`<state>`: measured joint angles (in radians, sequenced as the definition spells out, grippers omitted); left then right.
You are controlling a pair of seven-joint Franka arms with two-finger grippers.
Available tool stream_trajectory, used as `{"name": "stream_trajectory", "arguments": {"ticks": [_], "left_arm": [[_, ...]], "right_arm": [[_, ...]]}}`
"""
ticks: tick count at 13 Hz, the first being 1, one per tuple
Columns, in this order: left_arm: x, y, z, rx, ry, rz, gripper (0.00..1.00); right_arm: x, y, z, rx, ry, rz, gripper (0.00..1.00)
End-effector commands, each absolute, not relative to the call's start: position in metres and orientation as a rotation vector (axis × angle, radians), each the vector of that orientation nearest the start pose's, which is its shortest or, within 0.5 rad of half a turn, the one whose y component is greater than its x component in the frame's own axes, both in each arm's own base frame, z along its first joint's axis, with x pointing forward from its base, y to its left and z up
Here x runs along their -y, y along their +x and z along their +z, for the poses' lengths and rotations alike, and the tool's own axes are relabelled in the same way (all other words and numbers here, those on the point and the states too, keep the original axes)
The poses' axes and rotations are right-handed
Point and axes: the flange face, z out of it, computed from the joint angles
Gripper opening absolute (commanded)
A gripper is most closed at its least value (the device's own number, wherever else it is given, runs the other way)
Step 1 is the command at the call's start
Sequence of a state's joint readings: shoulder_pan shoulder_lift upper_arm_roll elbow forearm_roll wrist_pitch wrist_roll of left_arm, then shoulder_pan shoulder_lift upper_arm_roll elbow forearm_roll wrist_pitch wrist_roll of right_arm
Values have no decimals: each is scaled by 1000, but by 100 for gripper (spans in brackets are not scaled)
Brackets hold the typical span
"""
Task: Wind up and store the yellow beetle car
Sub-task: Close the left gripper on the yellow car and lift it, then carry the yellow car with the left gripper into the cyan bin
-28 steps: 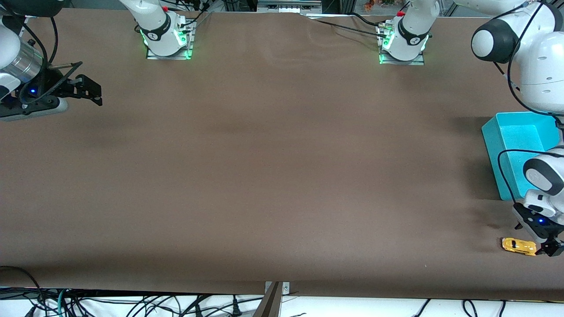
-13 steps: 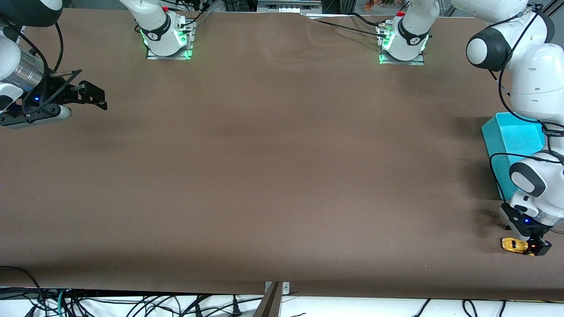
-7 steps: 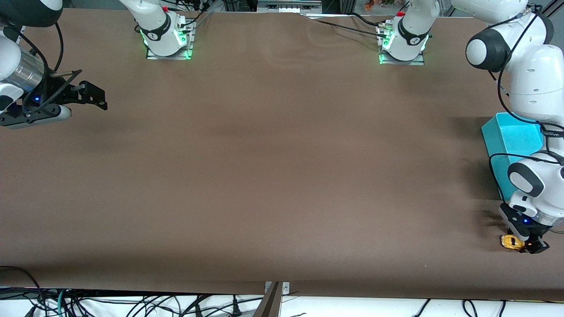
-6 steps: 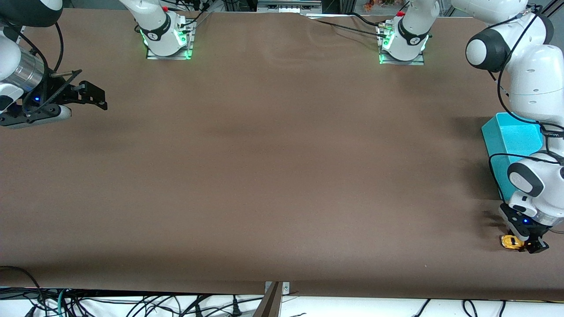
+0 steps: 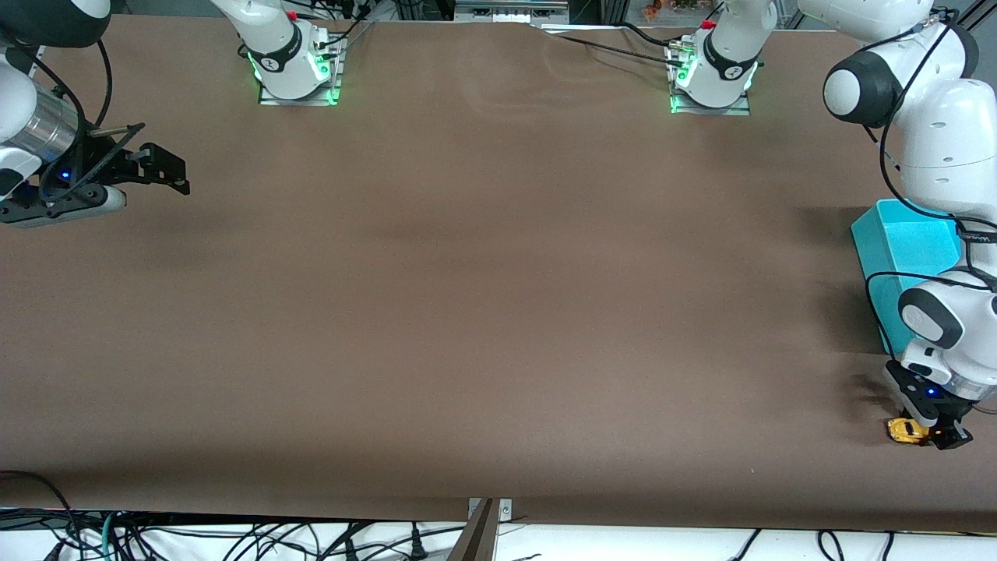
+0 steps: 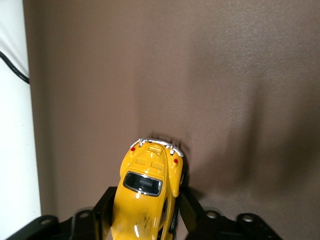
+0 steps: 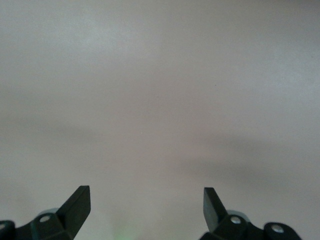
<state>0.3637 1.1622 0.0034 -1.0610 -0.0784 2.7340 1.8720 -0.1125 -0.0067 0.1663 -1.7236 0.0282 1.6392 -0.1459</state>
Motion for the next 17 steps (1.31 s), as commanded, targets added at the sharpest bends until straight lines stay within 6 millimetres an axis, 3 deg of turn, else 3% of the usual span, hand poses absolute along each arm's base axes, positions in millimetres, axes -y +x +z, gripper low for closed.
{"name": "stream_trajectory", "arguments": {"ticks": [1, 6, 11, 13, 15, 17], "left_arm": [[-292, 762, 193, -1760, -1967, -400, 31], [-295, 769, 261, -1732, -1890, -410, 31], [-256, 776, 327, -1888, -1933, -347, 31], [-256, 765, 348, -1961, -2021, -288, 28], [-259, 750, 367, -2031, -2112, -230, 18], [-259, 734, 382, -2092, -2194, -161, 19]], "right_arm": [[-34, 552, 572, 305, -3079, 108, 100], [-33, 551, 574, 312, -3079, 101, 100], [-34, 549, 578, 315, -3081, 92, 100], [-33, 548, 577, 310, -3082, 106, 100], [-33, 547, 576, 311, -3081, 116, 100], [-34, 546, 576, 313, -3080, 123, 100]]}}
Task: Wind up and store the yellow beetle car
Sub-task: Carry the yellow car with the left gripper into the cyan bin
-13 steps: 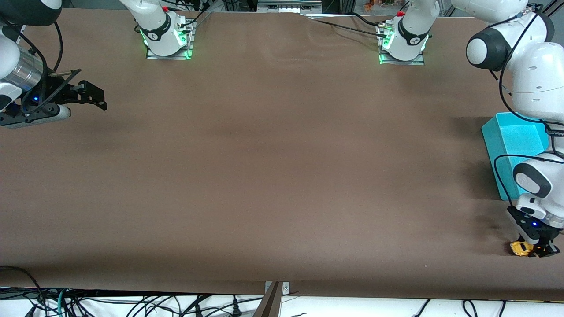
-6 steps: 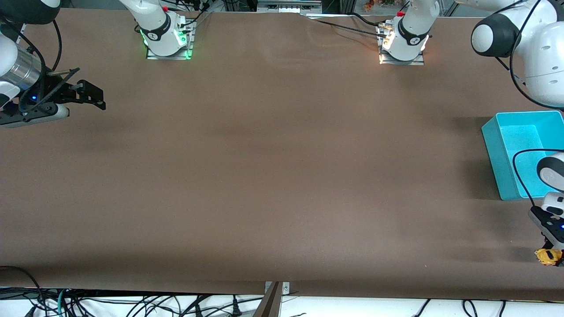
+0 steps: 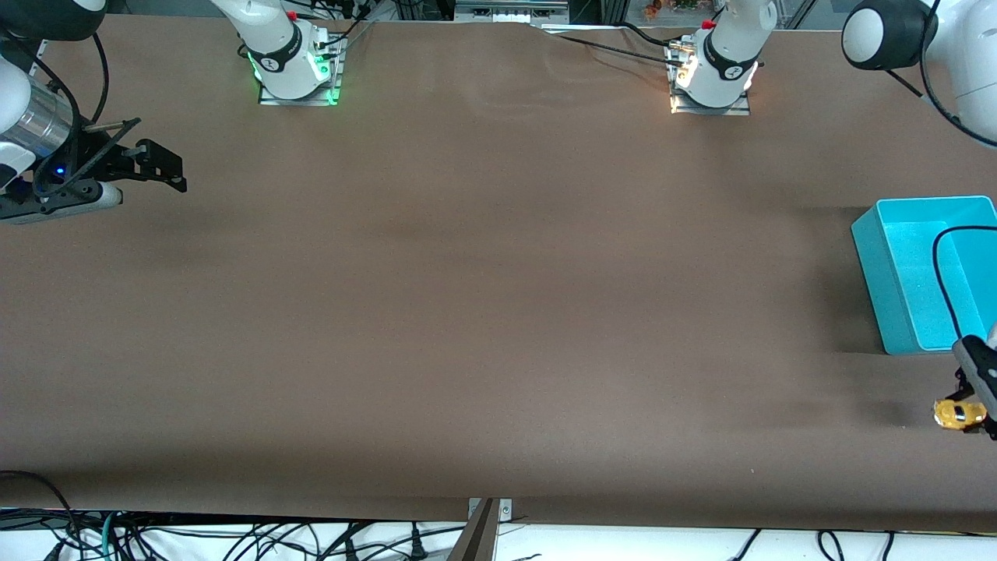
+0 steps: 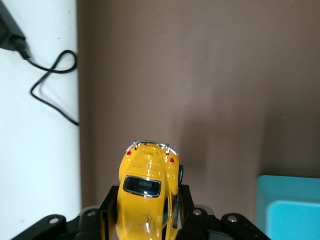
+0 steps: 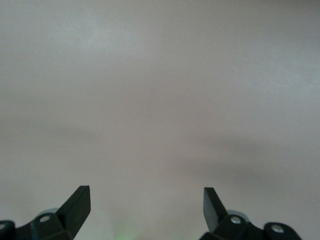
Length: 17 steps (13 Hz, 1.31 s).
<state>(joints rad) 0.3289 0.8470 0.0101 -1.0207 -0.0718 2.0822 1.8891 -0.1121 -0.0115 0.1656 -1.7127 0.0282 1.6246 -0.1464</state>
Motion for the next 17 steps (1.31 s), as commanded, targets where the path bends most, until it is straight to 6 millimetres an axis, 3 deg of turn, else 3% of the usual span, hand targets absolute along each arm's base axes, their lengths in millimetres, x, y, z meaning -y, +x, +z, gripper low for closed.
{"name": "stream_trajectory", "arguments": {"ticks": [1, 2, 3, 6, 9, 12, 15, 17], "left_arm": [[-260, 728, 381, -2113, -2228, -129, 19], [-270, 719, 385, -2117, -2257, -91, 16], [-273, 710, 387, -2145, -2263, -13, 6], [-277, 680, 402, -2161, -2249, 120, 3], [-318, 647, 375, -2111, -2337, 152, 0], [-345, 617, 346, -2063, -2384, 149, 0], [-344, 576, 317, -2023, -2327, 136, 0], [-352, 564, 300, -2002, -2313, 117, 0]], "right_arm": [[-35, 546, 575, 313, -3080, 126, 100], [-36, 546, 575, 316, -3082, 126, 100], [-36, 546, 575, 318, -3083, 126, 100], [-41, 547, 575, 316, -3083, 124, 100], [-48, 547, 576, 340, -3081, 125, 100], [-57, 546, 579, 368, -3087, 116, 100], [-60, 548, 583, 376, -3089, 102, 100], [-60, 547, 585, 379, -3092, 93, 100]]}}
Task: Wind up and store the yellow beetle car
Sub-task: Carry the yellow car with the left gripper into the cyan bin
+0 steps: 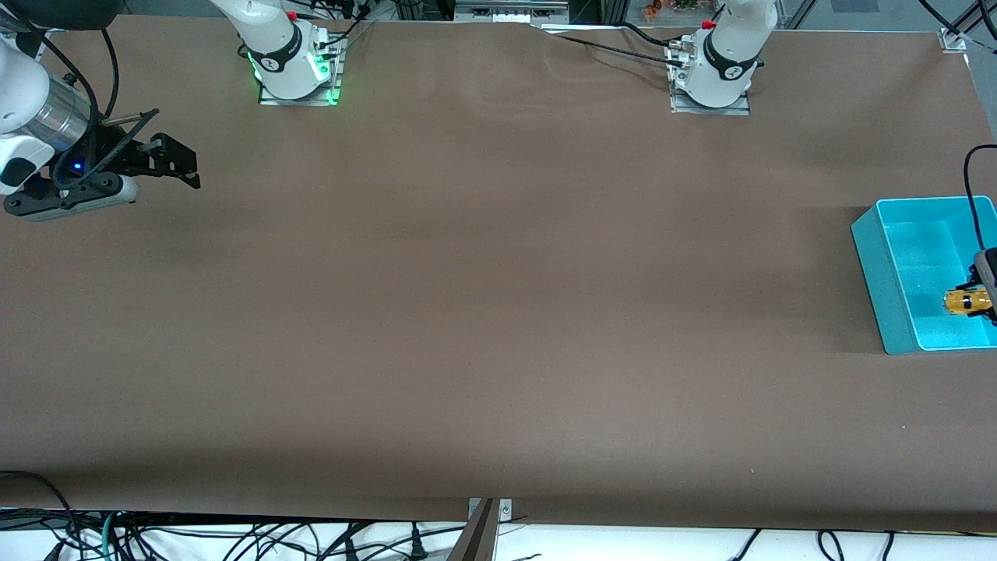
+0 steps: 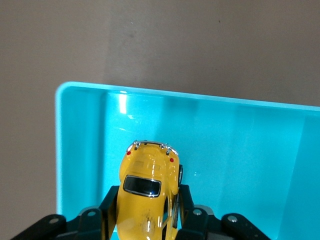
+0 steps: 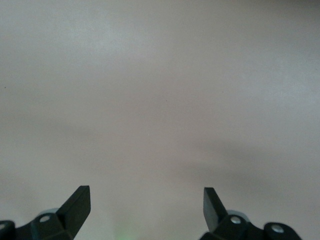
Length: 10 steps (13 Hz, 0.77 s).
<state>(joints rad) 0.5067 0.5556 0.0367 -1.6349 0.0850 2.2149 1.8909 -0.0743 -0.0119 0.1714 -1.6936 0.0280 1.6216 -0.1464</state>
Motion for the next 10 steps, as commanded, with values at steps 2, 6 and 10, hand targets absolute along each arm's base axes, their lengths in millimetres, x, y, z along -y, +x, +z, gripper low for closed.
{"name": "stream_trajectory", "arguments": {"ticks": [2, 6, 10], "left_arm": [[-351, 554, 279, -2006, -2321, 117, 0], [-353, 539, 241, -1989, -2304, 92, 3], [-361, 536, 243, -2171, -2137, 99, 100]], "right_arm": [[-60, 545, 583, 379, -3092, 102, 100], [-59, 547, 582, 376, -3090, 119, 100], [-57, 547, 583, 376, -3098, 117, 100]]}}
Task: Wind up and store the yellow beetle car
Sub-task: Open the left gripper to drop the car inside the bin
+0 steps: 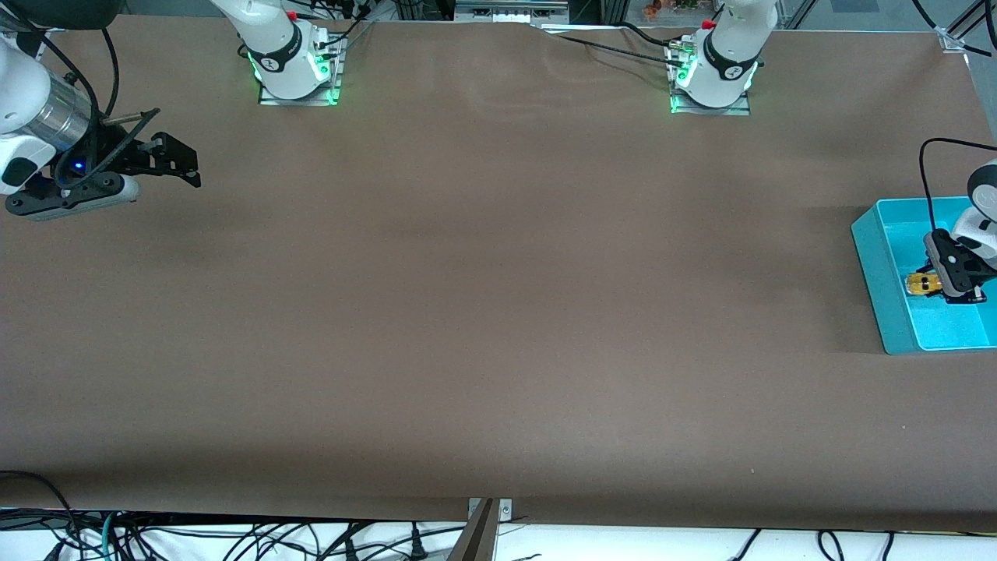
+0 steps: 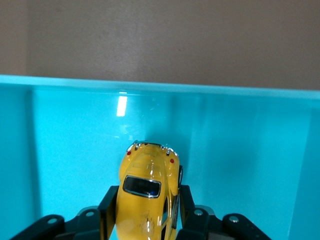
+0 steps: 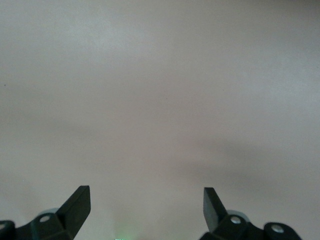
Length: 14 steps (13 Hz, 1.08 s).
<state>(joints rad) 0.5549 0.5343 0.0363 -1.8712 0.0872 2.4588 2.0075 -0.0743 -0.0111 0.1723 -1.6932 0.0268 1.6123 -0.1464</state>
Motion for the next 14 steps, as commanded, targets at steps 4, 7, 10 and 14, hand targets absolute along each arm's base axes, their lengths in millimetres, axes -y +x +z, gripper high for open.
{"name": "stream_trajectory", "arguments": {"ticks": [4, 7, 10, 14], "left_arm": [[-362, 537, 248, -2164, -2140, 91, 100], [-368, 550, 277, -2161, -2161, 88, 100], [-362, 585, 341, -2141, -2234, -25, 100], [-306, 633, 426, -1918, -2513, -129, 100]], "right_arm": [[-58, 548, 581, 378, -3099, 122, 100], [-57, 548, 581, 376, -3100, 122, 100], [-57, 548, 581, 376, -3100, 122, 100], [-56, 548, 582, 378, -3109, 120, 100]]}}
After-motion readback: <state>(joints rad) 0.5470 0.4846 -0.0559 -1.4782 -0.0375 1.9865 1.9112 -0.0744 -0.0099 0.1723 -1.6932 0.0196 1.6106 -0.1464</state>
